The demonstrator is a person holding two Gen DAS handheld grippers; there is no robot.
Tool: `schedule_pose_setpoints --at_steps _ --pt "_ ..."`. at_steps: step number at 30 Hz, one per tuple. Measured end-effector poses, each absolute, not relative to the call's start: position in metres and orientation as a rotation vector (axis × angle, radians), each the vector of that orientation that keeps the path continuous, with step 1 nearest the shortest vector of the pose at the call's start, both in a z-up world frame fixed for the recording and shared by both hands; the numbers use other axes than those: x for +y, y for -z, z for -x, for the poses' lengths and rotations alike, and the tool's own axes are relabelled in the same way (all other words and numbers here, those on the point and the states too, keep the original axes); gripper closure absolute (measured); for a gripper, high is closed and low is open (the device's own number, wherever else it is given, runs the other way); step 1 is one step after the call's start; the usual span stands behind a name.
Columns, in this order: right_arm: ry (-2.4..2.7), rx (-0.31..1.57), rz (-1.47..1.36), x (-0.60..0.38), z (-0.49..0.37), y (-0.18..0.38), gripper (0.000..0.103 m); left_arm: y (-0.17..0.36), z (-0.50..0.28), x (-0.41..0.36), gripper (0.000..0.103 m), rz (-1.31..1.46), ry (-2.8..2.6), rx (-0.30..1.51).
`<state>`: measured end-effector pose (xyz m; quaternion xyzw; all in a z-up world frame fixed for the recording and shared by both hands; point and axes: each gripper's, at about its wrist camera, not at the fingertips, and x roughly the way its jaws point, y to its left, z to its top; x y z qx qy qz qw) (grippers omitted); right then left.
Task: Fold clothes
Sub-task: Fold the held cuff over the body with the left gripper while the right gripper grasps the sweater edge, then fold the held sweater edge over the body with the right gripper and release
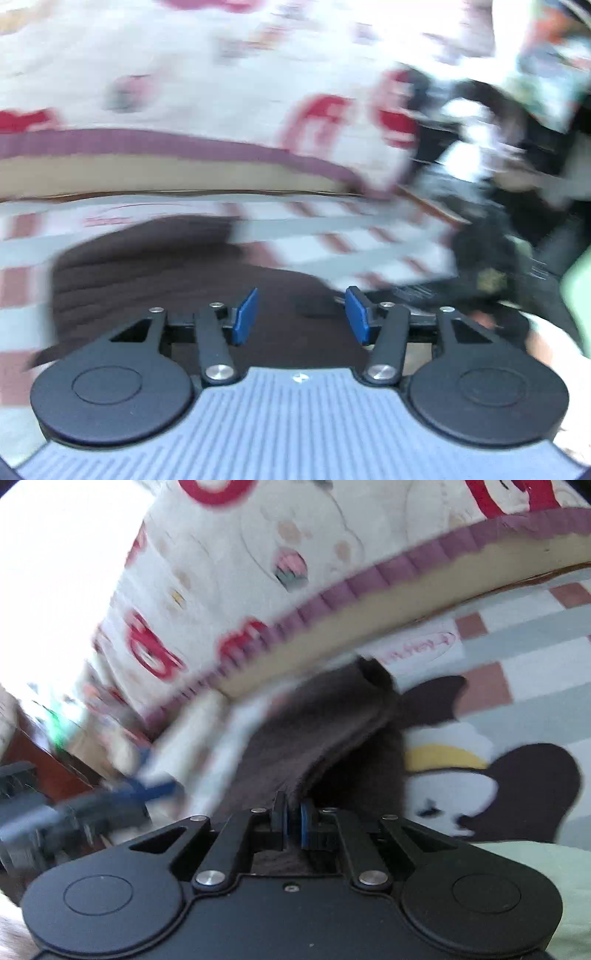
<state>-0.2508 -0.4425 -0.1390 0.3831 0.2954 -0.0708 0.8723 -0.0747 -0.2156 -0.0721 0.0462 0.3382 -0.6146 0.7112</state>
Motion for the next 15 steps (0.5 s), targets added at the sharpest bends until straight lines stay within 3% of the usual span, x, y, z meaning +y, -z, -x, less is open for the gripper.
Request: schedule_pose_setpoints --at_steps 3,12,15 --pt "0.245 0.806 -0.858 -0.445 0.236 0.172 0.093 0.095 0.056 -0.201 0.055 -0.166 1.131 0.804" --pt "0.310 0.746 -0.665 -0.434 0.233 0.157 0.093 0.145 0.050 -0.193 0.054 -0.200 1.115 0.944" --pt "0.424 0.767 -0.583 -0.425 0.235 0.149 0.086 0.148 0.046 -0.198 0.053 -0.195 1.116 0.964"
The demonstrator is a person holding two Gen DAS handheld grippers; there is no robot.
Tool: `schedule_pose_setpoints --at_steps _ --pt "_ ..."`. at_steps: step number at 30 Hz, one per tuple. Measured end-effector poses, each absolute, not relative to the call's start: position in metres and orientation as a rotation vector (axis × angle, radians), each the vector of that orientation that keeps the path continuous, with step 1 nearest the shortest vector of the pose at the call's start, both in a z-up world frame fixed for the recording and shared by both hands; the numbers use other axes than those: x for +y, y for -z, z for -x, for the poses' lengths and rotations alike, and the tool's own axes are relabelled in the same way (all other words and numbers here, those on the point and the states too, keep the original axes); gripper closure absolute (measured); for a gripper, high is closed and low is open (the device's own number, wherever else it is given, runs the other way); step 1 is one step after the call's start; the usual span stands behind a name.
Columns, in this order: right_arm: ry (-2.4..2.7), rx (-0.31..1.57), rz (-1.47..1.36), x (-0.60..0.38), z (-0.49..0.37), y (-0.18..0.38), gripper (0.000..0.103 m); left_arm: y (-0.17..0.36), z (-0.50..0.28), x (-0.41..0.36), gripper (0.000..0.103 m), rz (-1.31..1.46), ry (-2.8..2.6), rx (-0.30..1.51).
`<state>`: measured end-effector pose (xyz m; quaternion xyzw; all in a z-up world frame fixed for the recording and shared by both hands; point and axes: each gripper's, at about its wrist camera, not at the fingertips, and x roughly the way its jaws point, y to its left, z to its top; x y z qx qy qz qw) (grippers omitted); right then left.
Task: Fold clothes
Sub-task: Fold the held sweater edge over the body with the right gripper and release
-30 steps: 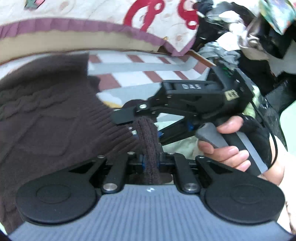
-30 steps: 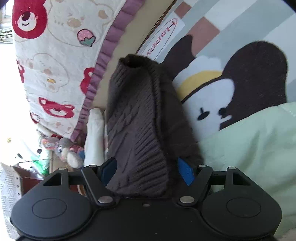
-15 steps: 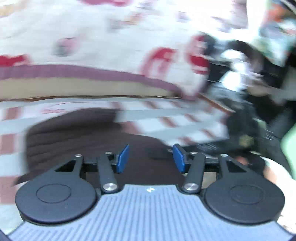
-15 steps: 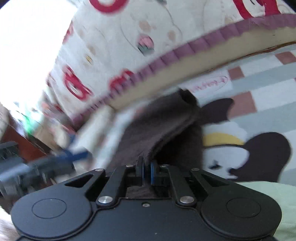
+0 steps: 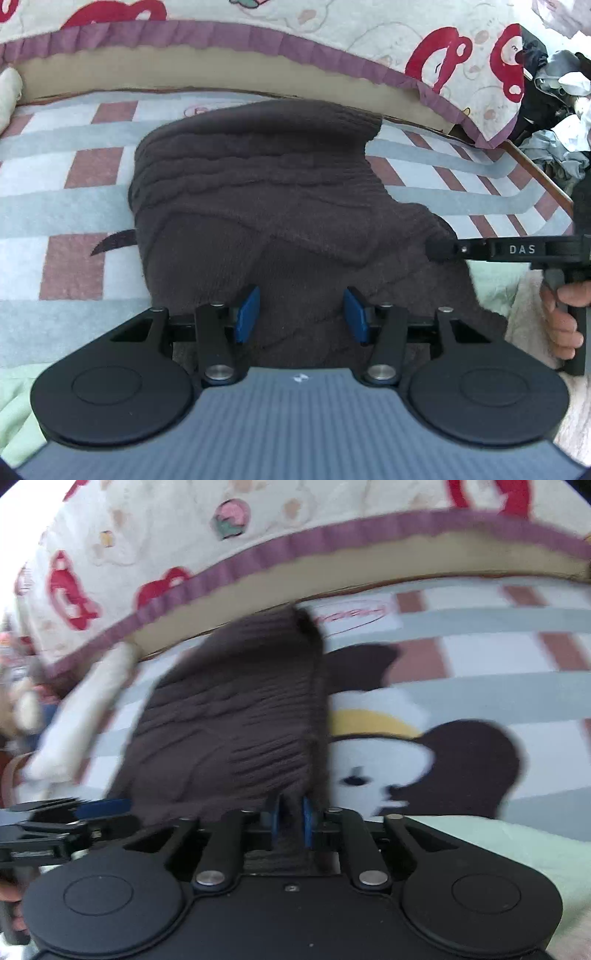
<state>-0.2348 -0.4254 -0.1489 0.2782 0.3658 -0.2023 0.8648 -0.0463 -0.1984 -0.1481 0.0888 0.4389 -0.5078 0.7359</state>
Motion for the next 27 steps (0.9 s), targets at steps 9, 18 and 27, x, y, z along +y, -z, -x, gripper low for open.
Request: schedule_pose_setpoints --at_steps 9,18,27 --pt "-0.039 0.723 -0.585 -0.350 0.249 0.097 0.073 0.143 0.040 -0.184 0.053 -0.100 1.118 0.954" --pt "-0.194 0.930 -0.697 -0.299 0.218 0.158 0.063 0.142 0.033 -0.191 0.053 -0.081 1.109 0.945" --pt "0.027 0.913 -0.695 -0.337 0.232 0.180 0.092 0.137 0.039 -0.179 0.064 -0.143 1.076 0.851"
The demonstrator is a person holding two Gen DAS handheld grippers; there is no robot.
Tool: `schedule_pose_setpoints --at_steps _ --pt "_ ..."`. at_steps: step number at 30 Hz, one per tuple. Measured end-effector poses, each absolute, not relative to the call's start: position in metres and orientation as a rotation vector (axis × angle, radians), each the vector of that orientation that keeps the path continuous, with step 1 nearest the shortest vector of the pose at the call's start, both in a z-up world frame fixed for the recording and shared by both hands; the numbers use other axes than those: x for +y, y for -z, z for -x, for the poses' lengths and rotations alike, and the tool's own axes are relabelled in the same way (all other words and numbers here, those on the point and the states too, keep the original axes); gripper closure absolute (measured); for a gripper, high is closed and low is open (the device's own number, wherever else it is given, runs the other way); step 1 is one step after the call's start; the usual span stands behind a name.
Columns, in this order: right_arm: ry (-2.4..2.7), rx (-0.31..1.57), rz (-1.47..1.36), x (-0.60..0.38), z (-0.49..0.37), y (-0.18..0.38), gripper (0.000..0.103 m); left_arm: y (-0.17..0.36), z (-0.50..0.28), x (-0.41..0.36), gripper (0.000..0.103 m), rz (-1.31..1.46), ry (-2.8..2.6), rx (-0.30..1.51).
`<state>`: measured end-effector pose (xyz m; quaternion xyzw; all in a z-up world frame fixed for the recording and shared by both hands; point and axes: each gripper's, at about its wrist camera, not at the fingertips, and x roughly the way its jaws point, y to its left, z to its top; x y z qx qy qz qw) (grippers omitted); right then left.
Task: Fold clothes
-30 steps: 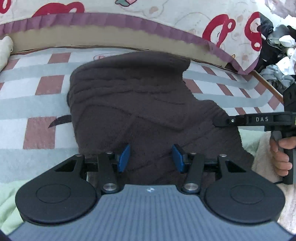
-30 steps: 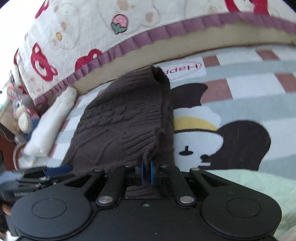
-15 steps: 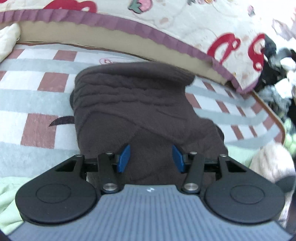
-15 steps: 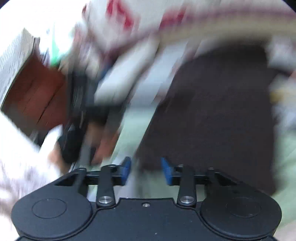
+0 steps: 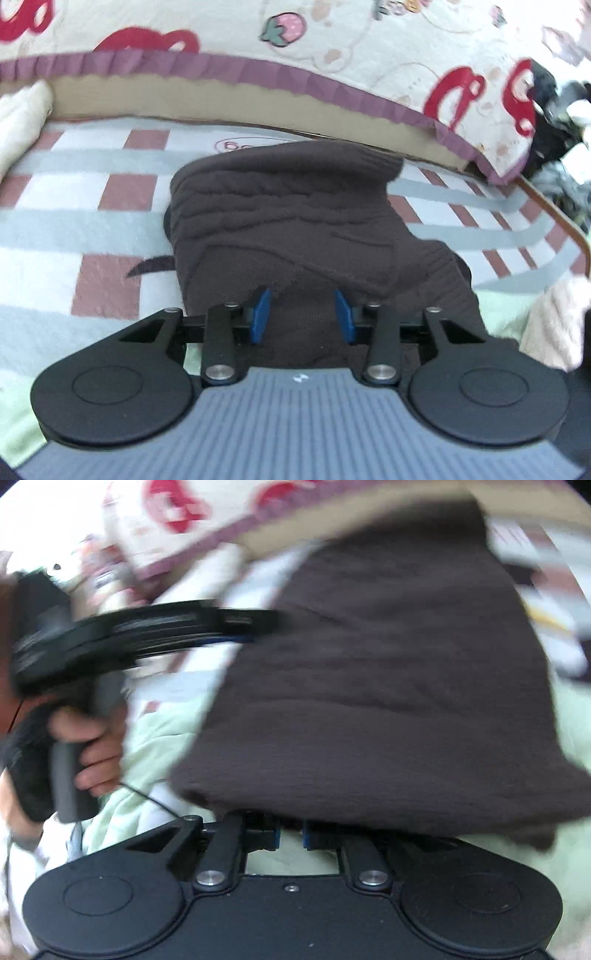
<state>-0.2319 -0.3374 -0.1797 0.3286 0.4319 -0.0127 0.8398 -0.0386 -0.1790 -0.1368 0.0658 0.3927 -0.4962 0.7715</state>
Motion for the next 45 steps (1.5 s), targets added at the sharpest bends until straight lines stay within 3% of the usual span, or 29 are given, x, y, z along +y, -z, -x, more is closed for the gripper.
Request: schedule_pose_setpoints --at_steps 6,16,18,22,26,29,32,37,41,45 --pt "0.002 0.791 -0.482 -0.328 0.249 0.143 0.084 0.134 0.070 -0.167 0.056 -0.304 1.174 0.791" --pt "-0.079 0.898 -0.563 -0.308 0.221 0.164 0.082 0.145 0.068 -0.173 0.050 -0.180 1.205 0.888" --pt "-0.083 0.939 -0.535 -0.307 0.230 0.160 0.059 0.147 0.074 -0.173 0.047 -0.194 1.221 0.889" --pt "-0.158 0.997 -0.494 -0.324 0.255 0.135 0.054 0.151 0.081 -0.170 0.046 -0.211 1.250 0.895" --pt "-0.202 0.853 -0.550 -0.366 0.270 0.102 0.053 0.154 0.078 -0.165 0.046 -0.185 1.267 0.922" --pt "-0.155 0.691 -0.636 -0.414 0.275 0.085 0.044 0.159 0.075 -0.164 0.046 -0.145 1.256 0.952" --pt "-0.024 0.629 -0.653 -0.460 0.258 0.082 0.043 0.158 0.077 -0.168 0.046 -0.167 1.276 0.965" --pt "0.197 0.566 -0.636 -0.504 0.201 0.112 0.039 0.128 0.064 -0.175 0.045 -0.219 1.227 0.865" --pt "0.364 0.561 -0.678 -0.529 0.181 0.151 0.037 0.108 0.011 -0.189 0.043 -0.175 0.983 0.785" --pt "0.229 0.572 -0.819 -0.535 0.174 0.172 0.036 0.128 -0.047 -0.217 0.043 -0.089 0.917 0.811"
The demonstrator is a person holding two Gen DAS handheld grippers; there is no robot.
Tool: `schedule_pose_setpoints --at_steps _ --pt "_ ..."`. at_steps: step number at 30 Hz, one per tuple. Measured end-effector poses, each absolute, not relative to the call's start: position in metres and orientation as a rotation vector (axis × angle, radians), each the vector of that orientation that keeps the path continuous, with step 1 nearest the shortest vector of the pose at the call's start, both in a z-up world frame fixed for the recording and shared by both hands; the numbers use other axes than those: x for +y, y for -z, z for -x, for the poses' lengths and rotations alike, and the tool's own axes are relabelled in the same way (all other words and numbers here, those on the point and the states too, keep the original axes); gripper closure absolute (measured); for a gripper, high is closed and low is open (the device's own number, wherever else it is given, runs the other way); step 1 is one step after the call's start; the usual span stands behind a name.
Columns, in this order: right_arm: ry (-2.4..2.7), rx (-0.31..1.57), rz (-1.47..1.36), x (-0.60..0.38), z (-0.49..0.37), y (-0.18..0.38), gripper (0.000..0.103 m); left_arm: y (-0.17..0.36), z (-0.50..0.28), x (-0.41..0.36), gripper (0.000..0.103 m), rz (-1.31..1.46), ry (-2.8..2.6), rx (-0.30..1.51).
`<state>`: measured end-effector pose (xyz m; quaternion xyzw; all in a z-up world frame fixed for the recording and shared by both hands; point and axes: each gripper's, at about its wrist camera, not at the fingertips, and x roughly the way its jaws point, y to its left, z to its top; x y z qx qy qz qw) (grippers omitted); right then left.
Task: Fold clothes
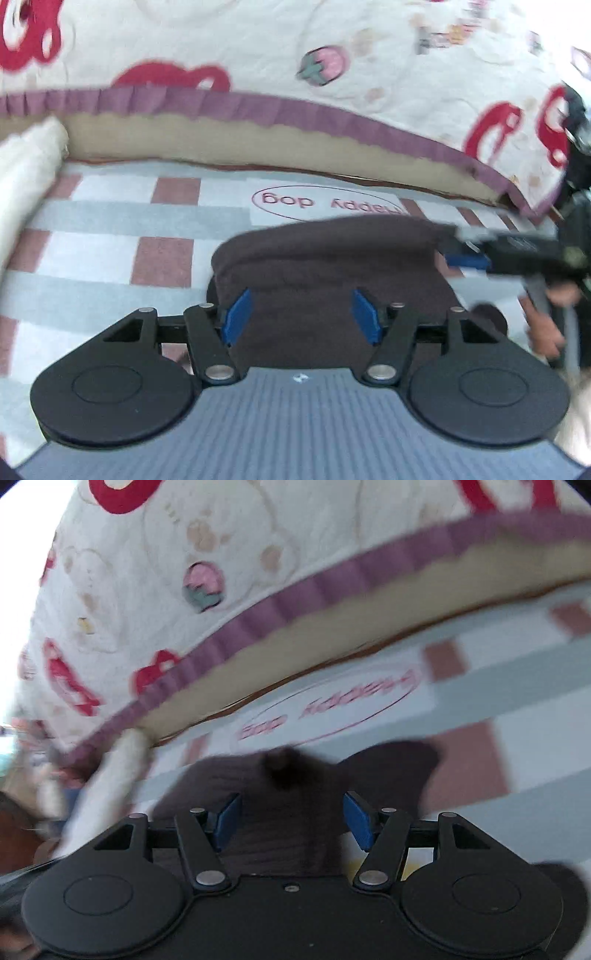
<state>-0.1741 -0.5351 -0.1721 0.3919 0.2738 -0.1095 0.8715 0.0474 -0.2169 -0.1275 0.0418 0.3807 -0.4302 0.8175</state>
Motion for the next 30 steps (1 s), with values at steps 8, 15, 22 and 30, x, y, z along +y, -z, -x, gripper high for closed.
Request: schedule_pose_setpoints --at_steps 8,15,22,30 --pt "0.174 0.636 -0.658 -0.521 0.136 0.187 0.026 0.165 -0.105 -0.257 0.042 0.062 0.829 0.881" --pt "0.200 0.519 -0.667 -0.542 0.132 0.184 0.088 0.176 -0.086 -0.281 0.029 -0.176 0.879 0.858" --pt "0.192 0.506 -0.713 -0.553 0.135 0.190 0.090 0.198 -0.102 -0.294 0.046 -0.124 0.821 0.977" --pt "0.132 0.508 -0.806 -0.561 0.131 0.199 0.089 0.172 -0.105 -0.291 0.083 -0.108 0.801 0.830"
